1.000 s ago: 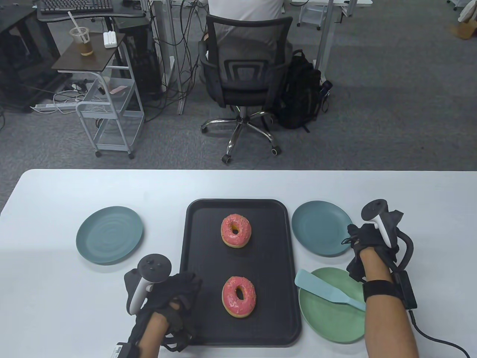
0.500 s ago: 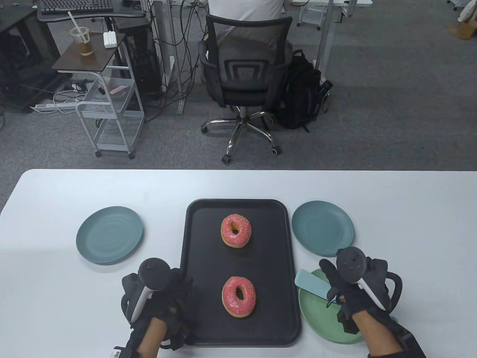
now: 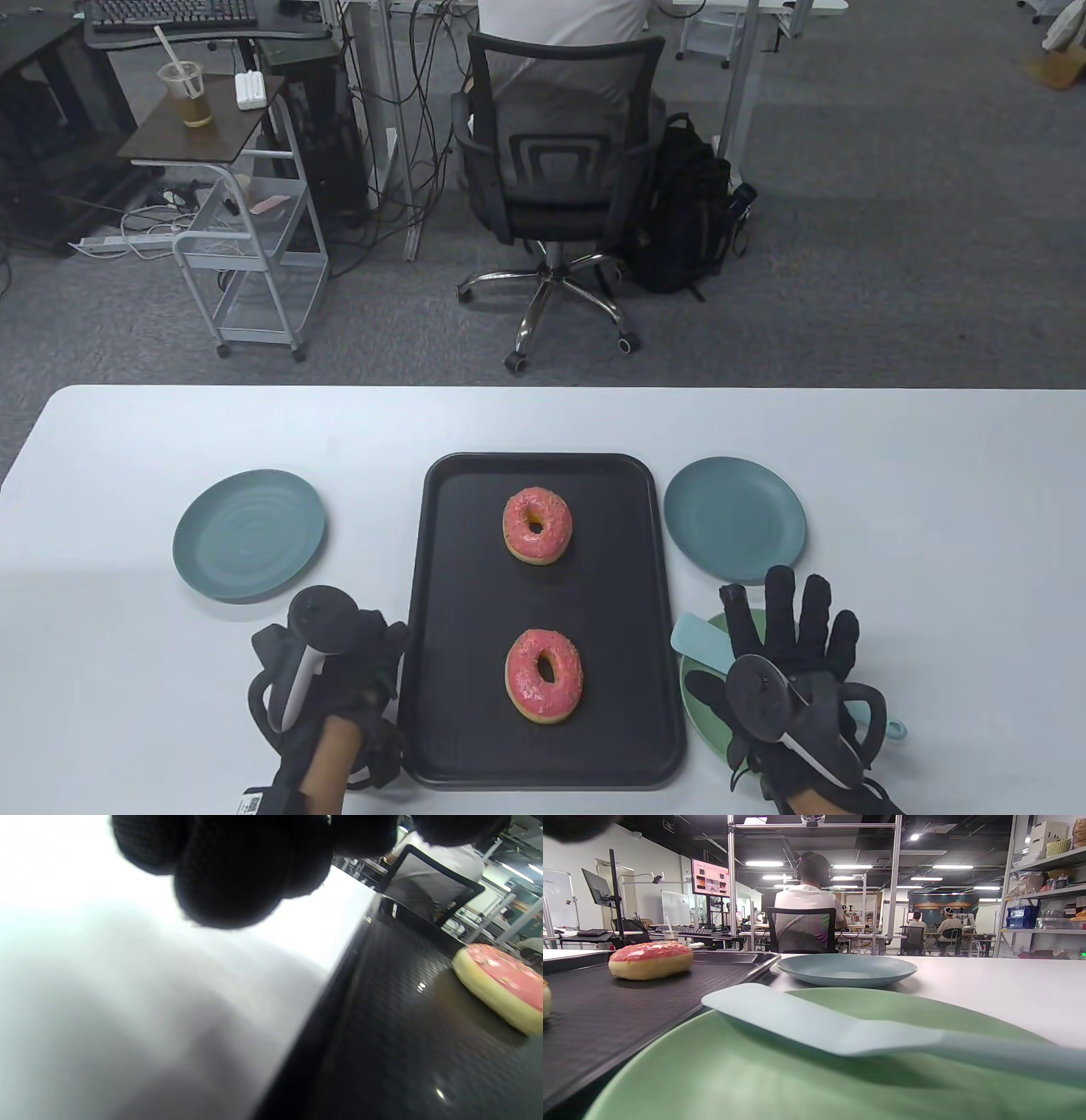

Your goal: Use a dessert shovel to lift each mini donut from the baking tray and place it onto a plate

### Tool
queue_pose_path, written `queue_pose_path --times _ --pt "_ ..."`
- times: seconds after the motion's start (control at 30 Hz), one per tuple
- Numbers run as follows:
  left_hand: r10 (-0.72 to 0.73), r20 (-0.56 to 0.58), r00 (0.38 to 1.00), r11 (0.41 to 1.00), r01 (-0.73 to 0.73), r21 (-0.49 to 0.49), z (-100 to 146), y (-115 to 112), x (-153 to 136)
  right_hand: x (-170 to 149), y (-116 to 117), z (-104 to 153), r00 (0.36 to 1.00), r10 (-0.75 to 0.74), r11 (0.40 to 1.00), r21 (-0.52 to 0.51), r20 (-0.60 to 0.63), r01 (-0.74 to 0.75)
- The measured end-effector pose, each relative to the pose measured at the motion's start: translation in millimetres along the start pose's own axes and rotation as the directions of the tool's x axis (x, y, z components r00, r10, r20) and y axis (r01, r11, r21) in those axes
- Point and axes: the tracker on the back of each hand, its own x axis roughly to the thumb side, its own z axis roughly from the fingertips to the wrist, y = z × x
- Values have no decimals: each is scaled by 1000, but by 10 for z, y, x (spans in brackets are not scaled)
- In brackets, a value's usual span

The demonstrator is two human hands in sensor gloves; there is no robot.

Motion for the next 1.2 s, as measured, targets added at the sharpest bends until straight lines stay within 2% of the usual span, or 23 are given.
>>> queue_pose_path --times 0.1,0.23,0.43,0.57,0.6,0.7,0.8,0.83,0.93,1.2 --pt "35 -46 998 999 -33 31 -33 57 -65 6 -18 16 1000 -18 1000 0 12 18" --pt "-3 -166 986 997 15 70 -200 234 -205 -12 -43 46 998 -67 998 11 12 67" --pt "26 -376 926 990 28 136 -662 474 -577 -82 -70 37 993 -119 992 29 -5 119" --pt "13 -467 884 992 48 119 -913 543 -739 -92 -76 33 993 -121 992 34 -11 122" --pt "-2 -499 867 997 43 69 -995 536 -778 -93 -76 32 992 -122 992 34 -13 122" --pt "0 -541 841 1000 -1 -3 -1161 487 -862 -83 -71 25 993 -116 993 33 -19 117" --pt "14 -563 826 1000 2 28 -1257 484 -931 -70 -47 15 994 -109 993 45 -22 110" --pt "19 -576 817 998 22 64 -1286 497 -961 -63 -39 12 994 -109 993 48 -25 110" --pt "-29 -602 798 990 106 93 -1342 559 -1016 -49 -23 2 994 -107 992 57 -24 109" --pt "-133 -647 751 968 238 78 -1434 554 -1055 -46 -21 11 993 -109 993 48 -43 111"
